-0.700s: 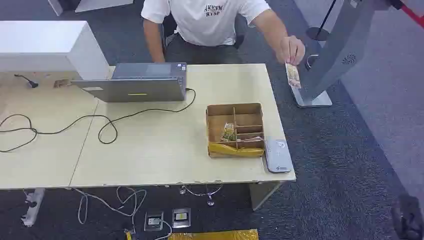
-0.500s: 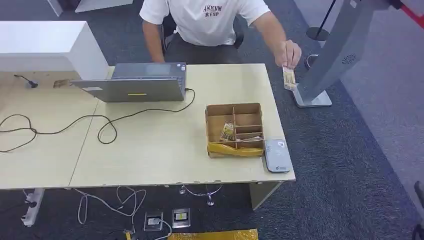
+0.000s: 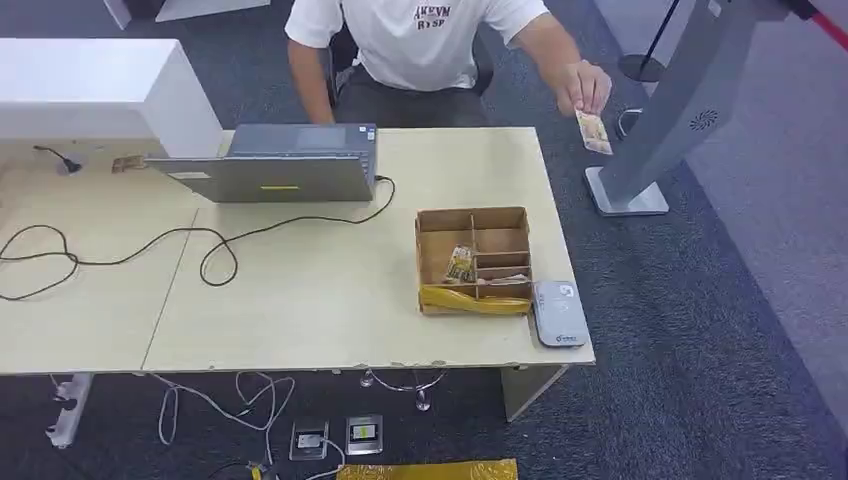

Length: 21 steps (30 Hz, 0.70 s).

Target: Pass the card to the sensor for recognition and then transmit it.

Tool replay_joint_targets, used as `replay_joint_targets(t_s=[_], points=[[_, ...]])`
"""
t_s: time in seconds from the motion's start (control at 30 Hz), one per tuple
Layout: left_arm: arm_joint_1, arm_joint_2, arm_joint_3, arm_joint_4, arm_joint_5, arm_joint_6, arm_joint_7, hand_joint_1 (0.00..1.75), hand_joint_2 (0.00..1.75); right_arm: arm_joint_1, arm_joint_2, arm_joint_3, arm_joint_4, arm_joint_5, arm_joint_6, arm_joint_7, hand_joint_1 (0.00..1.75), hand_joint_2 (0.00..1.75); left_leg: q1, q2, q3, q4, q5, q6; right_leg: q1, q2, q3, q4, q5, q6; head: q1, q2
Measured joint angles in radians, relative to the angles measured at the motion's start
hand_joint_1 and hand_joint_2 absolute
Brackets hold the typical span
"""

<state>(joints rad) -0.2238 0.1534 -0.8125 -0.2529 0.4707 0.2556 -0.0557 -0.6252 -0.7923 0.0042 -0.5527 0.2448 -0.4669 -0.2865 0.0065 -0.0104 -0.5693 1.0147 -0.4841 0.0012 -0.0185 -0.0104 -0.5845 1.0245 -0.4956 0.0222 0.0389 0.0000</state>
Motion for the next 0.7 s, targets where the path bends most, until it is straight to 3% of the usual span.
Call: replay_joint_targets(t_s=[0.17,0.37,0.5,0.7], points=[[-0.003,-0.002,0.000,0.000,-0.011,-0.005,-0.009,0.00,0.00,-0.042,0.026,0.006,-0.077,0.238,0.058,-0.004,0.00,1.75,0.000,0.002,0.000,0.000,0.000,0.000,0.000,0.001,0.000,0.000,0.000,0.000,0.000,0.000],[-0.022,-0.004,0.000,0.000,-0.052,-0.029,-0.008,0.00,0.00,-0.051,0.102,0.078,-0.233,0.450,0.122,0.037,0.00,1.75,0.001,-0.004,0.000,0.000,0.003,0.000,0.001,-0.004,0.000,0.001,0.000,0.000,0.000,0.000],[-0.035,-0.004,0.000,0.000,-0.056,-0.037,-0.007,0.00,0.00,-0.050,0.153,0.128,-0.341,0.496,0.156,0.064,0.00,1.75,0.001,-0.004,0.000,0.000,0.004,-0.001,0.001,-0.005,0.000,0.002,0.000,0.000,0.000,0.000],[-0.036,-0.004,0.000,0.000,-0.056,-0.037,-0.007,0.00,0.00,-0.049,0.186,0.162,-0.424,0.497,0.161,0.065,0.00,1.75,0.001,-0.005,-0.001,0.000,0.003,-0.001,0.001,-0.005,0.000,0.001,0.000,0.000,0.000,0.000]])
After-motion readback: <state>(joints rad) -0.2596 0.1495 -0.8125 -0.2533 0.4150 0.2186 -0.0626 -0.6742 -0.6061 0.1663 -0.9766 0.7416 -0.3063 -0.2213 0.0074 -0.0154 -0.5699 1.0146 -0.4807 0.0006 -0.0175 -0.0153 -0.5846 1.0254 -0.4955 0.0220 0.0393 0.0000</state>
